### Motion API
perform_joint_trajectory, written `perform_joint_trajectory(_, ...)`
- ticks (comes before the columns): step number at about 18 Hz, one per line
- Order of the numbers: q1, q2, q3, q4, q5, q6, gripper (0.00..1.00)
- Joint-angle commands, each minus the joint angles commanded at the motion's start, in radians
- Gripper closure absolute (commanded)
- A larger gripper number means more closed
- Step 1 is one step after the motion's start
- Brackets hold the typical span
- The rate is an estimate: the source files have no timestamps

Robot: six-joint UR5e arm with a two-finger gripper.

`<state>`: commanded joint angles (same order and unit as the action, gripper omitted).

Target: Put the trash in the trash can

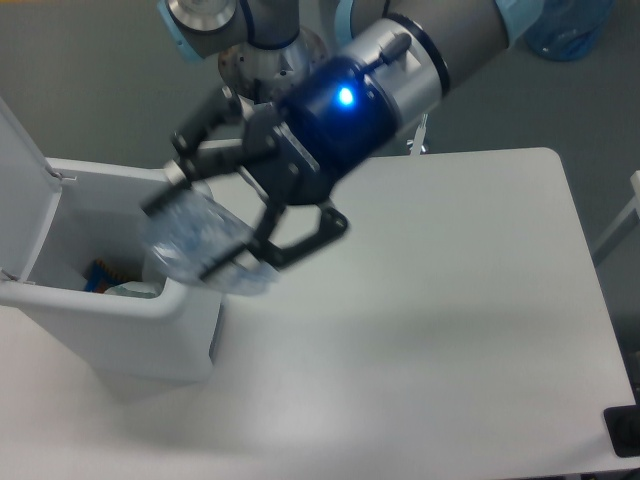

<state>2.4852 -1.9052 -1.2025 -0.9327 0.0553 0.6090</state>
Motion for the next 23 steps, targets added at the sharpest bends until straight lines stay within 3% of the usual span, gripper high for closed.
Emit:
perform_joint_trajectory(9, -0.106, 0.084, -0.189, 0.037, 0.000, 0.164, 0.87)
perform_joint_trajectory(12, -0.115, 0.092, -0.230, 0.043, 0.003, 0.184, 0.75)
perform_joint_trajectory(14, -0.115, 0.129, -0.300, 0.044, 0.011, 0.216, 0.61)
perform_joint_trajectory(16, -0.115, 0.176, -0.392, 0.052, 0.015, 0.280, 0.34)
perform_joint_trajectory(18, -0.115, 0.212, -0.475, 0.055, 0.047, 0.348, 0.00)
perform_joint_trajectory(23, -0.114, 0.221, -0.505, 0.052, 0.144, 0.365, 0.00)
